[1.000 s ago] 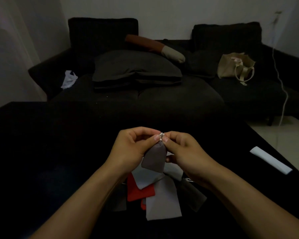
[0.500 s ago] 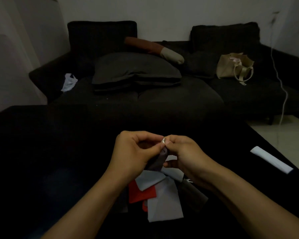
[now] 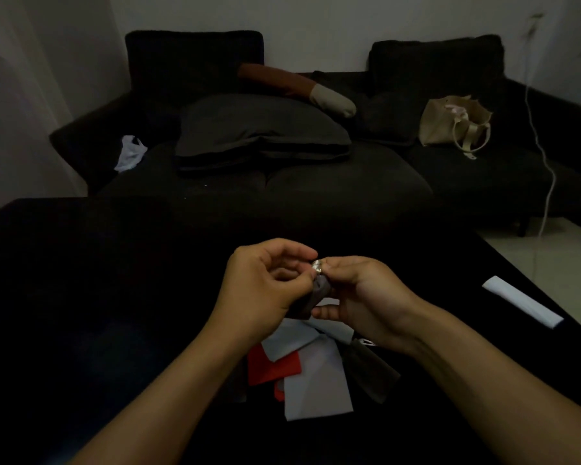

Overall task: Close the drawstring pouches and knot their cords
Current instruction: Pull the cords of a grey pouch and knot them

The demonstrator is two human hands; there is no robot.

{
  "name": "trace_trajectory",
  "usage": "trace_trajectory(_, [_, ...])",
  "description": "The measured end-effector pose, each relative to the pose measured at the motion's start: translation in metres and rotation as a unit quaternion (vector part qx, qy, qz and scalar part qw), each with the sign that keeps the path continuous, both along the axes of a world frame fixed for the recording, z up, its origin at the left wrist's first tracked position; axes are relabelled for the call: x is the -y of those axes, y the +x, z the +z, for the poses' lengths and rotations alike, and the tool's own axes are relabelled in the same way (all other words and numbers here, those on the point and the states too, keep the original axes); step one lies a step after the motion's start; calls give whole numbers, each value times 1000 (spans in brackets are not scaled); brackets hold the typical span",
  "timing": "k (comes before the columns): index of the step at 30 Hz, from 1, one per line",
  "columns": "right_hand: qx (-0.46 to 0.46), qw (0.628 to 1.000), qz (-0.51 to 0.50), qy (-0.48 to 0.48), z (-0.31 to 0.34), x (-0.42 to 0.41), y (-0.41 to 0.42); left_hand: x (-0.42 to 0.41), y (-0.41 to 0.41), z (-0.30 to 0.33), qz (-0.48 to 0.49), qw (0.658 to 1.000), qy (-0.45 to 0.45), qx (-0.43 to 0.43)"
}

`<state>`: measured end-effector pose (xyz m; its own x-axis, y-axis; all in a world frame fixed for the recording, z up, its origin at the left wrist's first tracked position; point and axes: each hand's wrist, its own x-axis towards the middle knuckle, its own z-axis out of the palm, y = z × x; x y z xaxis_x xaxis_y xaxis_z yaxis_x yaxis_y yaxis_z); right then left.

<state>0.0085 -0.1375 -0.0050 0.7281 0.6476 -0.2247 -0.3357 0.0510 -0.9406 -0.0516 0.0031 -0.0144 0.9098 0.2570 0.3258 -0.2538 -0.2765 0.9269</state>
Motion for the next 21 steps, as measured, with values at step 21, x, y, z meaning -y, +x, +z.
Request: trace_trajectory(21, [326, 936, -109, -80, 1, 11, -1, -5, -2, -1, 3, 996, -84, -43])
